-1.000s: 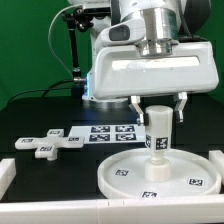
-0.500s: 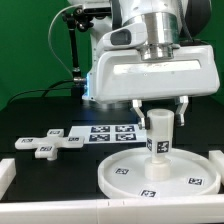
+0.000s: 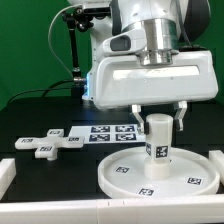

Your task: Assemble round table

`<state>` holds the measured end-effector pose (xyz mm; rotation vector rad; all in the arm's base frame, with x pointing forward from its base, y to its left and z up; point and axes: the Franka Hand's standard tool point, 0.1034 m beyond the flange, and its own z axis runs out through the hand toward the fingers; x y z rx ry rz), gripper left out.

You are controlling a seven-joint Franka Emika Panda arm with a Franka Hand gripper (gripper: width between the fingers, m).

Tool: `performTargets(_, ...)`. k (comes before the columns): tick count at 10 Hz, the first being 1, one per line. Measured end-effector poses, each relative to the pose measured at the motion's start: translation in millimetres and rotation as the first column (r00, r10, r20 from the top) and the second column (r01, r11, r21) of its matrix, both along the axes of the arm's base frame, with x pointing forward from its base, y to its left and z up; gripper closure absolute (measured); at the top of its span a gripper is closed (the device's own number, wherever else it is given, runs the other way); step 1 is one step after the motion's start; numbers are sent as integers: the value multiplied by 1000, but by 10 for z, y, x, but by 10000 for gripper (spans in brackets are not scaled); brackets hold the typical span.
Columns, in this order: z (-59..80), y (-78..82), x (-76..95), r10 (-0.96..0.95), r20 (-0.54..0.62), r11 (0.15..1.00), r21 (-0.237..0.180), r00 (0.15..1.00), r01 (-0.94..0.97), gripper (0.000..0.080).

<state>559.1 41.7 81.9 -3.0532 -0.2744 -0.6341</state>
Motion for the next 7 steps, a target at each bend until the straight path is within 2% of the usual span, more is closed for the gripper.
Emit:
performTargets(4, 1, -2, -28, 1, 53, 1000, -5, 999, 0, 390)
performTargets(5, 1, -2, -28, 1, 53, 1000, -5, 999, 0, 213)
performTargets(6, 1, -2, -28, 1, 53, 1000, -5, 999, 0, 213)
performTargets(7, 1, -2, -28, 1, 53, 1000, -5, 999, 0, 163)
